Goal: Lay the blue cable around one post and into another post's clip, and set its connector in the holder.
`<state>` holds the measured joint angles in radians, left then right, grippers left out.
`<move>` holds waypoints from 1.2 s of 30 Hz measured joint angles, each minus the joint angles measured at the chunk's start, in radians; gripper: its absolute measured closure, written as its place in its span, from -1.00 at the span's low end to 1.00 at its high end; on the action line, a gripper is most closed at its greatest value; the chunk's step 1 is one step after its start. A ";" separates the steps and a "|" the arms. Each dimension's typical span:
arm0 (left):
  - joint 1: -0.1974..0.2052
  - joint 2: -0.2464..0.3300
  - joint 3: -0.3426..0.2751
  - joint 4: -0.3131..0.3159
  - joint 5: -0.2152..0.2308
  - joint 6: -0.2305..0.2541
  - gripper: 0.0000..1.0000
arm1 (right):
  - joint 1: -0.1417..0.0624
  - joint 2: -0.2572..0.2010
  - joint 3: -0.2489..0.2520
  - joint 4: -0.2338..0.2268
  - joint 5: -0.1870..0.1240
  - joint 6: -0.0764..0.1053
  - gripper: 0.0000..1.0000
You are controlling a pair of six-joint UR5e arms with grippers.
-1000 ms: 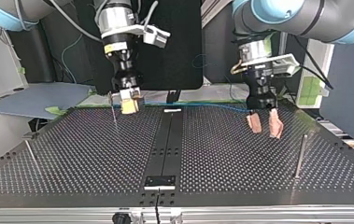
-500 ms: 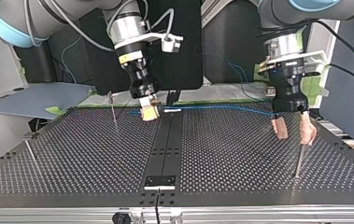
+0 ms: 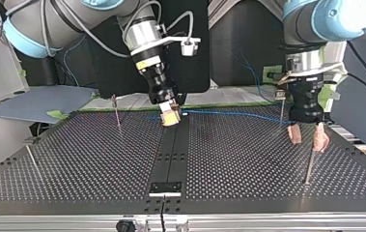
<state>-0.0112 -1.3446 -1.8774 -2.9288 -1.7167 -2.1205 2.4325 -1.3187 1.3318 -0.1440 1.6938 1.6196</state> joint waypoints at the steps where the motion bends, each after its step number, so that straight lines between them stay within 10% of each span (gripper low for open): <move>1: 0.009 -0.003 0.005 -0.009 0.009 -0.005 -1.00 | 0.002 0.003 -0.003 0.000 -0.001 0.000 1.00; 10: 0.094 -0.026 0.055 -0.067 0.065 -0.062 -1.00 | 0.022 0.045 -0.043 -0.003 -0.006 -0.008 1.00; 36: 0.332 -0.148 0.068 0.156 0.182 -0.270 -1.00 | 0.046 0.152 -0.168 -0.024 -0.014 0.007 1.00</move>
<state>0.3211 -1.4931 -1.8096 -2.7723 -1.5342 -2.3909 2.4788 -1.1664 1.1639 -0.1680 1.6800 1.6266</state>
